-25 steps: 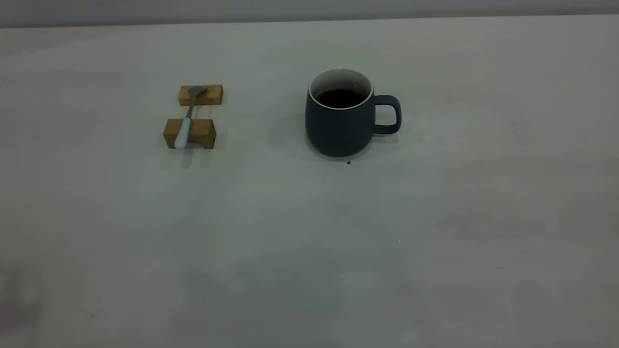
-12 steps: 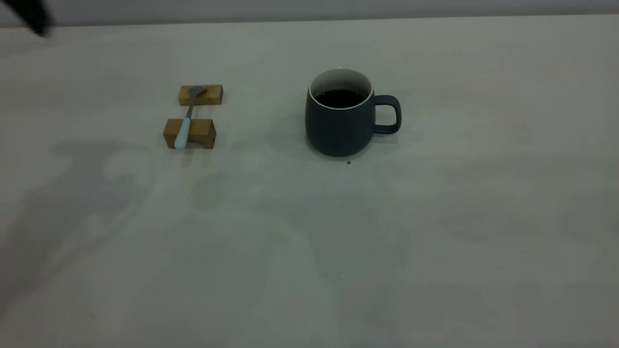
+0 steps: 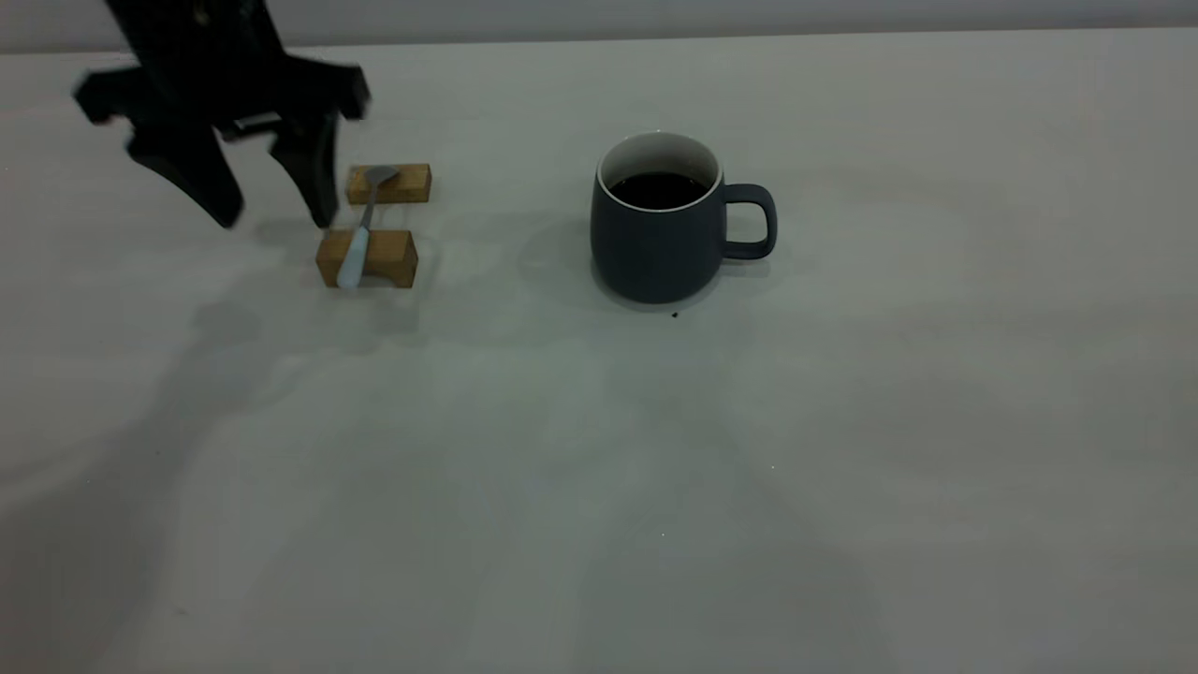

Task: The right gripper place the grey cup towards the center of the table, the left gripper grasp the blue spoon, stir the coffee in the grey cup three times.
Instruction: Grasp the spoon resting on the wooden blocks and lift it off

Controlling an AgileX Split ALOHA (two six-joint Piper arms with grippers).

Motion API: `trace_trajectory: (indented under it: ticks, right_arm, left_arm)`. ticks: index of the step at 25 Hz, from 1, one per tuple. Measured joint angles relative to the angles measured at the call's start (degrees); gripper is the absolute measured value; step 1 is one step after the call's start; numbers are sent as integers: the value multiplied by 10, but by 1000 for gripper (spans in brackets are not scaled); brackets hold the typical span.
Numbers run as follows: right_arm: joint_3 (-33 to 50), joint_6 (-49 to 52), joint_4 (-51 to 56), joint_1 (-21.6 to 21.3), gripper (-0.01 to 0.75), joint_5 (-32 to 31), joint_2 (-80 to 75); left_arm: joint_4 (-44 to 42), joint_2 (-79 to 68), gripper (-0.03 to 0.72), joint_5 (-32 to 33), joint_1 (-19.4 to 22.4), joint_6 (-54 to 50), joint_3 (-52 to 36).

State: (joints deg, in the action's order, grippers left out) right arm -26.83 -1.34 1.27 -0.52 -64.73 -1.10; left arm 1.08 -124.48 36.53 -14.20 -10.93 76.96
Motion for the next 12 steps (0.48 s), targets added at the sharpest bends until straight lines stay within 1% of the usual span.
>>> trace_trajectory:
  ticks: [12]
  right_arm:
    - [0, 0, 0, 0, 547, 0, 0]
  left_arm:
    - [27, -88, 638, -100, -3, 11, 4]
